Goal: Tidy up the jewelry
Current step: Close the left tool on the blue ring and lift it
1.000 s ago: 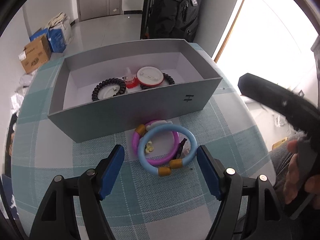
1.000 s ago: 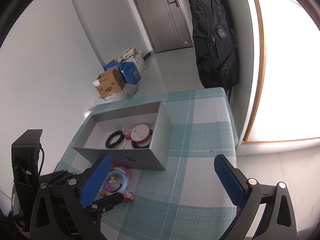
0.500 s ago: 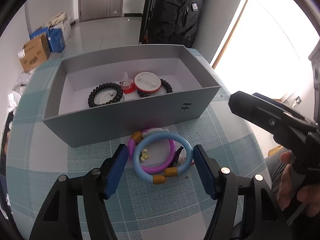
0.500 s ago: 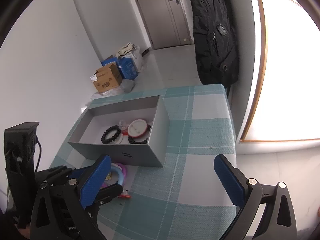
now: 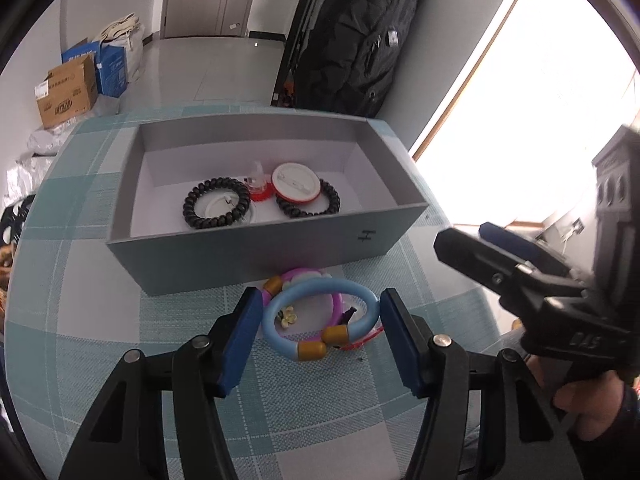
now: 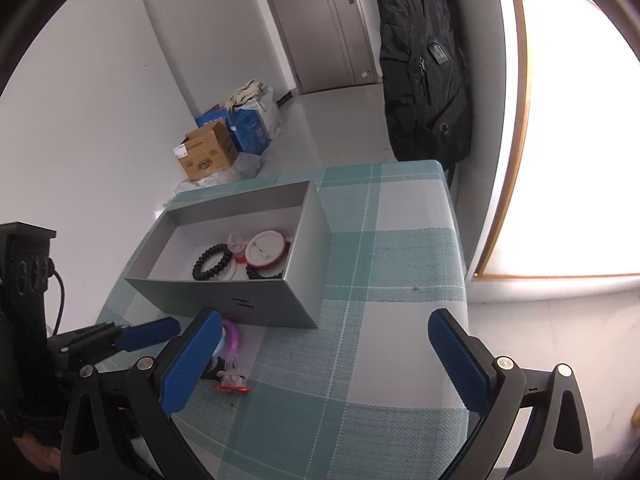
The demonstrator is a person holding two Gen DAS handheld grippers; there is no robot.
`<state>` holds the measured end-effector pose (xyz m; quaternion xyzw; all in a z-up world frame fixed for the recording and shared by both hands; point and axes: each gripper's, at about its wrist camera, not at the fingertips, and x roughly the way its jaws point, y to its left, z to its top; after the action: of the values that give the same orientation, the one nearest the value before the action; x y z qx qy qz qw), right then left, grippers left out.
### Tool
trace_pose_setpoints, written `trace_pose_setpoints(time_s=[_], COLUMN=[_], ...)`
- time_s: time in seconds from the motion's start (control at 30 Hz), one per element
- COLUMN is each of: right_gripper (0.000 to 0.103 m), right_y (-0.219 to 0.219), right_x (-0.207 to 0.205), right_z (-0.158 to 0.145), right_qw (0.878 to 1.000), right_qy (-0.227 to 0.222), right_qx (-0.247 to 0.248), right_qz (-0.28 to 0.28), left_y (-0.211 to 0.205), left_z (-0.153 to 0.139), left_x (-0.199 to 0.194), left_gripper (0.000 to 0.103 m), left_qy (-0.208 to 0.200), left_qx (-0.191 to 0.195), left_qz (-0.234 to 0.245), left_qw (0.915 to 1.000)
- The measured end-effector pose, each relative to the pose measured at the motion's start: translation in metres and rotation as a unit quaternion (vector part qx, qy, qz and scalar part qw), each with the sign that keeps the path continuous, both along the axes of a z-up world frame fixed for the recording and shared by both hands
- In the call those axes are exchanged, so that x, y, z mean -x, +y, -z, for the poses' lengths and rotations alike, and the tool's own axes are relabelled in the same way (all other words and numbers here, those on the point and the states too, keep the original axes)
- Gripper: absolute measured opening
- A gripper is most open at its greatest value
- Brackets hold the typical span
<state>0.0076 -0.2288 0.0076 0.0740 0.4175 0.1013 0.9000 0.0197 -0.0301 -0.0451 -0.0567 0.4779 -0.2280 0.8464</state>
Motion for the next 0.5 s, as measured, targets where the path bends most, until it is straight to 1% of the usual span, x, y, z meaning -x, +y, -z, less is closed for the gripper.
trace_pose_setpoints(time_s=[0.03, 0.1, 0.17, 0.3, 0.4, 0.5], right_gripper=[0.103, 0.103, 0.103, 0.103, 0.103, 0.103], right_y=[-0.001, -0.001, 0.000, 0.004, 0.006, 0.008], right_x=[0.000, 0.000, 0.001, 0.001, 0.001, 0.000], right_z=[0.000, 0.000, 0.001, 0.004, 0.005, 0.006], right_qw=[1.000, 1.000, 1.000, 1.000, 1.000, 1.000], right_qy=[0.000, 0.000, 0.003, 0.008, 0.009, 0.010], right_qx=[-0.004, -0.006, -0.003, 0.002, 0.004, 0.004], right_qz=[-0.001, -0.001, -0.003, -0.007, -0.009, -0.011], left_y=[0.003, 0.006, 0.008, 0.016, 0.028, 0.044], left_z=[-0.001, -0.003, -0.002, 0.002, -0.007, -0.009], left_x=[0.000, -0.005, -0.006, -0.013, -0.014, -0.014], left_gripper=[0.050, 0.028, 0.027, 0.027, 0.027, 0.027], left_qy=[0.000, 0.006, 0.011, 0.028, 0.013, 0.015], left_qx=[0.006, 0.020, 0.008, 0.029, 0.025, 0.015], left_qz=[-0.003, 0.002, -0.008, -0.015, -0.025, -0.037], left_qw=[1.0000, 0.9998, 0.9999, 0.9991, 0.9993, 0.9991])
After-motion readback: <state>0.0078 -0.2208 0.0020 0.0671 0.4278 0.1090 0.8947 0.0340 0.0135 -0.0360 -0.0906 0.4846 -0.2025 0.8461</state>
